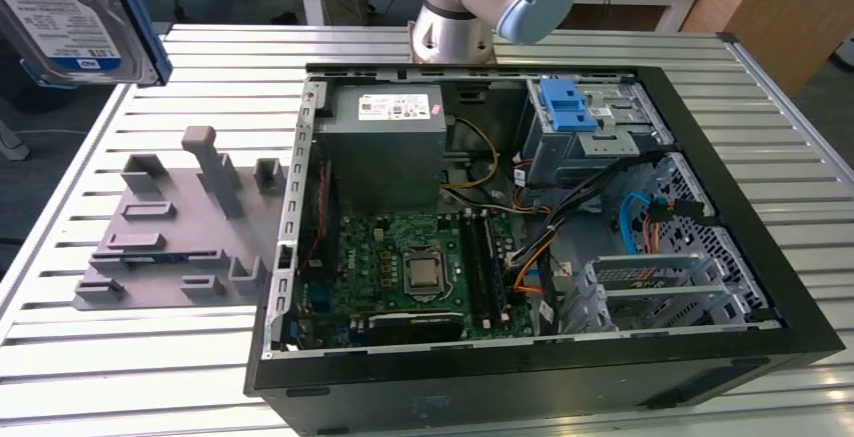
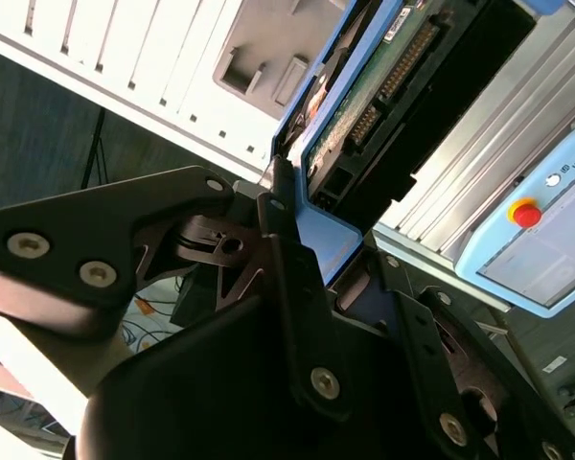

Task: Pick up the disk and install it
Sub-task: 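Pick up the disk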

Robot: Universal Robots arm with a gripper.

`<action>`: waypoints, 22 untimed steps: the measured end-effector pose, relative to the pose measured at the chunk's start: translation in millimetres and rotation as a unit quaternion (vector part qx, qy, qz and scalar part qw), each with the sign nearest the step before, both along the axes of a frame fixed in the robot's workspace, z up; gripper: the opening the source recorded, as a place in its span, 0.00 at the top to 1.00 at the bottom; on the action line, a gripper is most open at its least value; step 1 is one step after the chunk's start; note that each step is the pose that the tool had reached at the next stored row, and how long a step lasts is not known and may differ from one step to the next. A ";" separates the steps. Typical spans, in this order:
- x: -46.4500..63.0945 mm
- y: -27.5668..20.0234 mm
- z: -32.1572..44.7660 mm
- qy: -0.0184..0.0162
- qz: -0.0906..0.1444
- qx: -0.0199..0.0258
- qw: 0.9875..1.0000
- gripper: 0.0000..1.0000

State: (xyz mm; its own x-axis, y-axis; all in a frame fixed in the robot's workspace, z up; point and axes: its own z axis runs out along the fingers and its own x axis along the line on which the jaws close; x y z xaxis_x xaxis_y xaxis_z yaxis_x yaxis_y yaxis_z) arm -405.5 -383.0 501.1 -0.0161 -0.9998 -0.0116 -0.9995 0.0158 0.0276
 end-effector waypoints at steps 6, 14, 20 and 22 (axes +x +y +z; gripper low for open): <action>10.4 -0.3 0.0 0.002 0.000 0.000 1.000 0.64; 19.6 -1.4 0.0 0.003 0.000 0.000 1.000 0.64; 20.2 -8.1 -0.1 0.003 0.000 0.000 1.000 0.64; 20.8 -10.9 -0.1 0.003 0.000 0.000 1.000 0.64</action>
